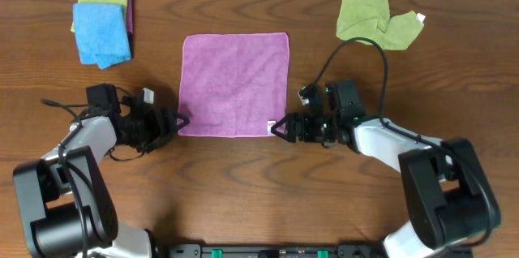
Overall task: Fold the cloth
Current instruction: 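Pinch the purple cloth's lower left and right corners with both grippers, then lift the lower corners with both grippers and fold them up to the top edge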
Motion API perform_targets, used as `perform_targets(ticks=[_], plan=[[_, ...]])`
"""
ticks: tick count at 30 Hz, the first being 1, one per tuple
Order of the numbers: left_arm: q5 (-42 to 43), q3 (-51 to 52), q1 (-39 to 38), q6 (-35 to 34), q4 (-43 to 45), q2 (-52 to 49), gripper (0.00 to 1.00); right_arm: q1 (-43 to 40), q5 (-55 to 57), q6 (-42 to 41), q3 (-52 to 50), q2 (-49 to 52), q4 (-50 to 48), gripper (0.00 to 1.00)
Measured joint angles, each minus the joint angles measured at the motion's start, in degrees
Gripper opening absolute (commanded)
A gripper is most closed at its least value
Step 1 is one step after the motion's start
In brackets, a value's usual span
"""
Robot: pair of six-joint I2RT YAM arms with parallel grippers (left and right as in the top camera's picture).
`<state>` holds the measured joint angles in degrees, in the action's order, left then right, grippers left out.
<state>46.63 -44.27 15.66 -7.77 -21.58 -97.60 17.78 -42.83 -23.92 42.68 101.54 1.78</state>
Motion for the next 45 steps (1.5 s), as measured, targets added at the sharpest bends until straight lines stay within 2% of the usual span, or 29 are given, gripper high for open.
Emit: perform_targets(ticks=[6,10,12,14,19,20,32,38,45], plan=[[1.7,-0.1,-2.4,-1.7,3.3,-1.4,0.73,1.0,-1.0,-1.6,0.1,0.8,-0.5,0.70],[1.6,-0.1,-3.1,-3.1,4.1,-1.6,0.67,1.9,-0.9,-3.1,0.1,1.1,-2.4,0.66],[1.3,-0.1,-3.1,-3.8,4.1,-1.7,0.57,2.2,-0.4,-4.0,0.1,1.3,-2.9,0.59],[0.9,-0.1,-3.1,-4.3,4.1,-2.1,0.50,2.3,0.3,-4.5,0.0,1.4,-2.9,0.48],[0.3,-0.1,-3.1,-4.8,3.9,-2.5,0.06,2.4,2.5,-5.5,0.0,2.1,-2.5,0.10],[0.1,0.0,-3.1,-4.8,3.8,-2.5,0.06,2.4,2.8,-5.8,-0.1,2.1,-2.5,0.02],[2.8,-0.8,-3.1,-4.7,3.7,-2.5,0.06,1.4,-1.4,-7.7,3.6,1.7,-1.7,0.02],[5.7,-8.3,-3.4,-4.6,3.9,-2.5,0.06,1.4,-2.3,-7.7,9.9,-2.1,-0.7,0.01],[5.0,-14.1,-5.7,-4.2,11.9,-2.5,0.05,1.4,2.6,-7.7,15.5,-3.3,1.8,0.01]])
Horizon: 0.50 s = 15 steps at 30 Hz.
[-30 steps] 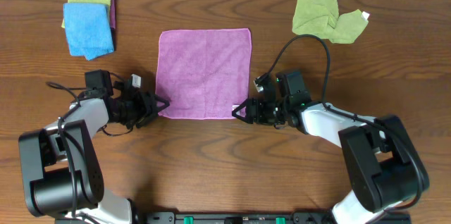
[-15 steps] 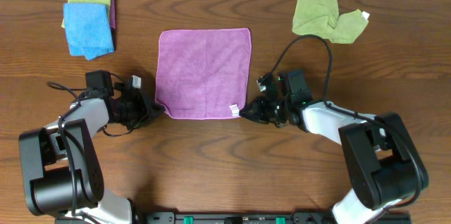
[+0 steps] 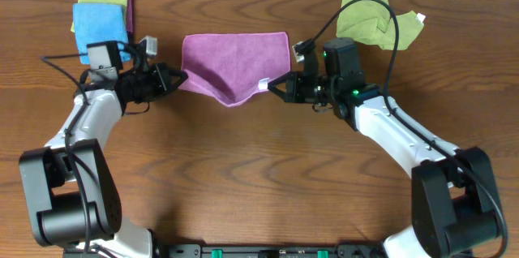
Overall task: Fold the cloth
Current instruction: 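Lift the lower corners with both grippers and fold them up to the top edge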
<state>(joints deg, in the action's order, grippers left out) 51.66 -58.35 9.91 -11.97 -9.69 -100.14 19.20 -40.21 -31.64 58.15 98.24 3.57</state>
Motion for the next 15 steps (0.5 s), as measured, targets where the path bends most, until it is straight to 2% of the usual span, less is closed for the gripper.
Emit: perform_targets(ticks=[9,15], plan=[[-14.6,0.0,-5.6,-0.1,8.2,0.0,0.05,-0.3,7.9,0.0,0.9,0.6,0.3,0.02],[-20.4,0.0,-5.6,-0.9,15.1,-0.5,0.06,-1.7,9.4,0.3,8.8,7.5,0.5,0.02]])
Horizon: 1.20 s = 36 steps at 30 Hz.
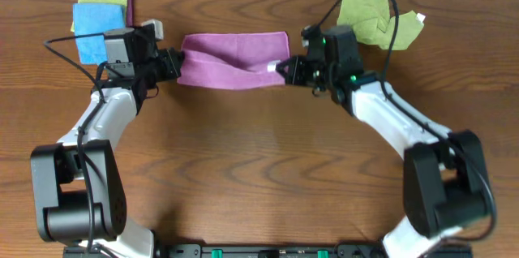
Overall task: Fold the cloth
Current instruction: 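Lift the lower corners with both grippers and fold them up to the top edge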
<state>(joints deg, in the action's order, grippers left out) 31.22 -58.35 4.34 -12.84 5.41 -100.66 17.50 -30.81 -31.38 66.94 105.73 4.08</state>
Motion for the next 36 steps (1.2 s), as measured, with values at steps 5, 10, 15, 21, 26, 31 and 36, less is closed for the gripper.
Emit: perform_targets(ticks=[5,10,15,21,26,31,36], plan=[[-1.6,-4.1,0.0,-1.8,2.1,-6.7,0.06,-1.6,0.5,0.6,10.3,8.7,2.8,0.02],[-1.8,-12.7,0.0,-2.4,2.1,-14.5,0.06,-2.5,0.7,1.0,19.2,15.8,4.6,0.01],[-1.4,-23.5,0.0,-2.4,-2.0,-20.9,0.05,-2.8,0.7,1.5,25.8,19.6,5.6,0.01],[0.2,-27.5,0.0,-2.4,-7.3,-22.9,0.06,-2.8,0.7,3.4,27.1,19.9,11.5,0.02],[0.5,-27.8,0.0,-1.7,-16.1,-22.9,0.06,-2.8,0.7,5.5,27.1,20.0,18.0,0.02],[1.0,-27.8,0.0,-0.1,-23.3,-22.9,0.06,-2.8,0.8,7.1,27.1,20.0,21.5,0.02],[0.6,-27.8,0.0,1.1,-24.9,-22.9,0.06,-2.8,0.7,7.9,27.1,20.0,23.5,0.02]])
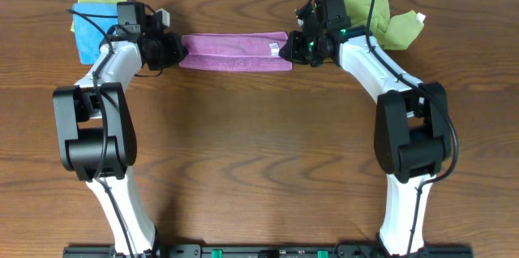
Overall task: Fold the cloth
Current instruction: 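Lift the lower corners with both grippers and fold them up to the top edge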
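Observation:
The purple cloth (235,51) lies at the far middle of the table as a narrow folded band, its white tag near the right end. My left gripper (178,50) is at the band's left end, shut on that corner. At the right end my right gripper (292,49) is shut on the other corner. Both arms reach far back across the table.
A stack of folded cloths, blue (89,31) over green and purple, sits at the far left just behind the left gripper. A crumpled green cloth (373,10) lies at the far right behind the right arm. The brown wooden table (259,152) stretches in front.
Both grippers have moved farther back with the cloth's near corners. The folded band is now narrower and flatter, its front edge lying close to the back edge.
The purple cloth lay flat and square, with both grippers at its near corners. Then the corners were held and the front edge was halfway up the cloth. Later the cloth was a loose band, and now it is a flat half-fold.

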Motion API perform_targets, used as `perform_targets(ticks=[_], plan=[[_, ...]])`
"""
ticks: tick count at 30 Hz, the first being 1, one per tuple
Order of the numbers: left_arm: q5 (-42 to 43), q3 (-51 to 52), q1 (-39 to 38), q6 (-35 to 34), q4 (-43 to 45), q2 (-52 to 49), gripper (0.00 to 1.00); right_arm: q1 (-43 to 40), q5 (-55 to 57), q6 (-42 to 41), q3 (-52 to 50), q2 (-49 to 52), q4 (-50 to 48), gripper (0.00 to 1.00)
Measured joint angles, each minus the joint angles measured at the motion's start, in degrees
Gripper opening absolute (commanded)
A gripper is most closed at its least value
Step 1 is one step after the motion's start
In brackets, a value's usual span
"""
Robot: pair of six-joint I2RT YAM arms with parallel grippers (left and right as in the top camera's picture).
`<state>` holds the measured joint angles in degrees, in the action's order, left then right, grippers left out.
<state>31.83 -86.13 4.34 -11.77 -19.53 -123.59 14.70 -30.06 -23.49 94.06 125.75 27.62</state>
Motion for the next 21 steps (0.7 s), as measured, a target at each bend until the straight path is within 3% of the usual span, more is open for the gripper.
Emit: perform_targets(ticks=[3,4,5,6,8,10,12,17,19,20,21], plan=[[-1.0,0.0,0.0,0.1,-0.4,0.0,0.06,0.0,0.0,0.3,0.0,0.0,0.5,0.04],[-1.4,0.0,0.0,0.1,-0.4,0.0,0.06,0.0,0.0,0.4,0.0,0.0,0.5,0.24],[-1.7,0.0,0.0,0.1,-0.5,0.0,0.23,0.0,-0.1,0.6,0.0,0.0,0.6,0.56],[-2.2,0.0,0.0,0.5,-0.4,0.0,0.42,0.0,0.0,0.6,0.0,0.0,0.7,0.63],[-2.6,0.0,0.0,0.7,-0.4,0.0,0.50,0.0,0.1,1.0,0.0,0.0,0.9,0.76],[-3.0,0.0,0.0,0.8,-0.5,0.0,0.59,0.0,0.2,1.5,0.0,0.0,1.2,0.79],[-3.3,-0.1,0.1,1.1,-1.1,0.0,0.59,0.0,0.1,1.9,0.0,0.0,1.3,0.80],[-3.4,-3.1,0.0,2.6,-5.1,0.0,0.60,0.0,0.1,3.0,0.4,0.0,3.1,0.80],[-3.4,-5.2,0.0,3.7,-7.0,0.0,0.58,0.0,0.1,3.9,1.4,0.0,4.2,0.72],[-3.5,-6.0,0.0,4.2,-7.9,0.1,0.56,0.0,0.2,4.7,2.1,0.0,4.7,0.49],[-3.5,-6.8,0.0,4.6,-8.7,0.4,0.43,0.0,0.2,5.6,3.2,0.0,5.2,0.11]])
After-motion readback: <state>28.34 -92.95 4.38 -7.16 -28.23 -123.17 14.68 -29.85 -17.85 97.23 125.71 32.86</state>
